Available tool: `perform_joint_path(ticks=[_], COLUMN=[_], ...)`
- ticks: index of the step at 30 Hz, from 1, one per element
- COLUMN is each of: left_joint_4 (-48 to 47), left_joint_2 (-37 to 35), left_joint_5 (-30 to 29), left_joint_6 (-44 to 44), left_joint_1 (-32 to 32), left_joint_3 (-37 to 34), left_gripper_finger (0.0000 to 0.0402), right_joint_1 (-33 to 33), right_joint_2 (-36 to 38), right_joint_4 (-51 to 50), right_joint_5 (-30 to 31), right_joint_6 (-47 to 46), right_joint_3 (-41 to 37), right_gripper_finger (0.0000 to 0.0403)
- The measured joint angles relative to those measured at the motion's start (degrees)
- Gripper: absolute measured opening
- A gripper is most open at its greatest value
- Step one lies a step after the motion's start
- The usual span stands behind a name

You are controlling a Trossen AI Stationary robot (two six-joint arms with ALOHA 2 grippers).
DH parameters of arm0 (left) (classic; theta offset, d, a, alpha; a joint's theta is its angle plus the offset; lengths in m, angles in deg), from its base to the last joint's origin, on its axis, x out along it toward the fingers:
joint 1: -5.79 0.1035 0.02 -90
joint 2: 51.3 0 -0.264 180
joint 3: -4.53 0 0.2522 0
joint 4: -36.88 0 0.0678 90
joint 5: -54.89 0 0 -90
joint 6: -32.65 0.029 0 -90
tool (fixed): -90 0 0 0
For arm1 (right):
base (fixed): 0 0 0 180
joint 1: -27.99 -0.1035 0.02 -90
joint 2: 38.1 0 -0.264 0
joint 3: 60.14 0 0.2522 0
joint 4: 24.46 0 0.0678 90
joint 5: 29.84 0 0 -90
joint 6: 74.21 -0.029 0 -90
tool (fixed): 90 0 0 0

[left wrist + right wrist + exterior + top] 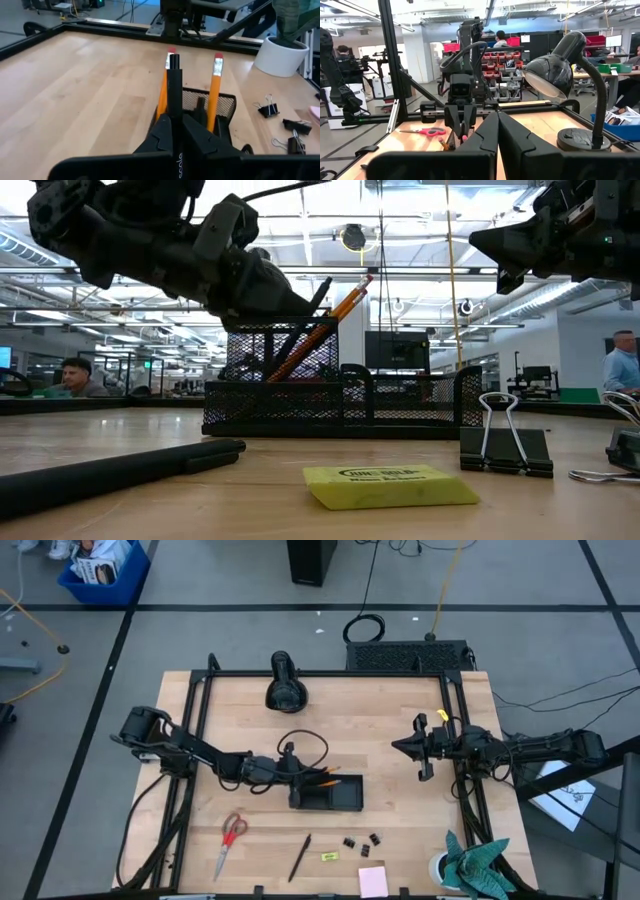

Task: Pick and place office supplies into organizer
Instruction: Put the black pen into the desk organizer

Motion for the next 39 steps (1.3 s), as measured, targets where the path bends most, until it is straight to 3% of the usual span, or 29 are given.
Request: perform_joint_path(ticks=[19,25,27,30,34,36,39], left_joint_4=[-0.1,-3.6,-14.5,-39.2,-69.6,-79.1,-85.8], left_joint_2=[0.1,-2.5,-5.9,-9.0,-8.5,-6.8,-2.7], left_joint_5=[0.7,-0.7,-4.3,-11.4,-16.2,-16.4,-16.0], left_joint_6=[0.0,1.5,1.5,-1.7,-16.7,-24.1,-31.3], left_joint_1=[-0.2,-0.5,-1.7,-4.9,-9.8,-12.6,-16.6], left_joint_3=[0.0,2.6,6.6,17.3,33.9,40.3,47.0], left_gripper_finger=[0.0099,0.0111,0.0106,0.0091,0.0067,0.0054,0.0029], right_joint_1=[0.0,0.0,0.0,0.0,0.0,0.0,0.0], right_joint_2=[0.0,0.0,0.0,0.0,0.0,0.0,0.0], right_joint_4=[0.0,0.0,0.0,0.1,0.3,0.5,0.4], right_joint_5=[0.0,0.0,0.0,0.0,-0.1,-0.1,-0.2], right_joint_6=[-0.6,-0.4,-0.2,-0.1,0.0,0.0,0.0], right_joint_3=[0.0,0.0,0.0,0.0,0.0,0.0,0.0], right_gripper_finger=[0.0004,0.0004,0.0004,0.0004,0.0004,0.0004,0.0004])
